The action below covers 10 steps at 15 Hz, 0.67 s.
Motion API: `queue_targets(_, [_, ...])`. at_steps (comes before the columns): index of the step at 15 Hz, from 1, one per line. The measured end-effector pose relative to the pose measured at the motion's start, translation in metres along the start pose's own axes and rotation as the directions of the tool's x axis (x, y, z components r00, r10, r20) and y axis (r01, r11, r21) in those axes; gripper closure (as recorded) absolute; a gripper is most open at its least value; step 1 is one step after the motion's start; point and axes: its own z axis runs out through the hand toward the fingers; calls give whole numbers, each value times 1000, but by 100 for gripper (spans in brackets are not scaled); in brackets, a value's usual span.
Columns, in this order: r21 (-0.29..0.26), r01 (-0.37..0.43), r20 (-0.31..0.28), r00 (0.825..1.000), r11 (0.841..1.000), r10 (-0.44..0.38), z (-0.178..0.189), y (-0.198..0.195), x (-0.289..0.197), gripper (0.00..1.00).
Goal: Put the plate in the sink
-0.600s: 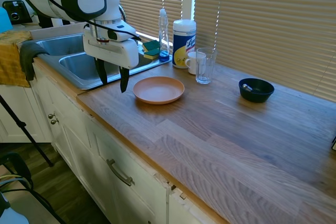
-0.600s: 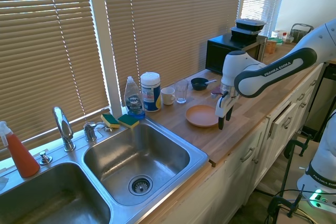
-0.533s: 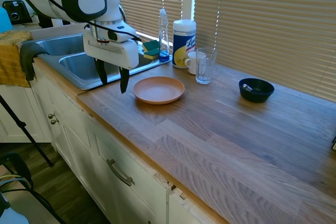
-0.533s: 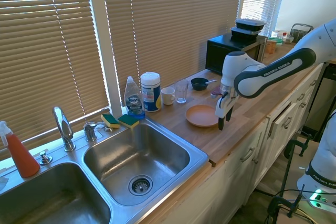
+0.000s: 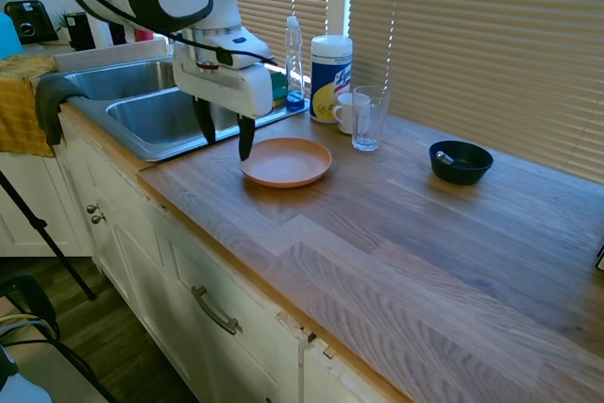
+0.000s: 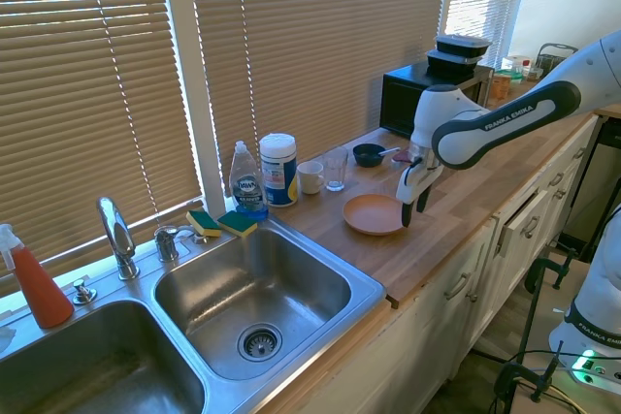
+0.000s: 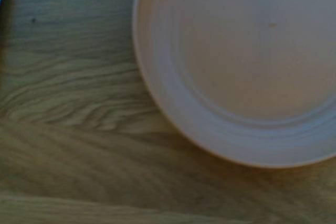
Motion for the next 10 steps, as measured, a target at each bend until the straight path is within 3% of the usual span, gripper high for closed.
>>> queue_targets(5, [30,-15,-23,1000,999,15,-3,13,84,0])
queue_targets(10, [91,28,18,999,995,-30,18,10,142,0])
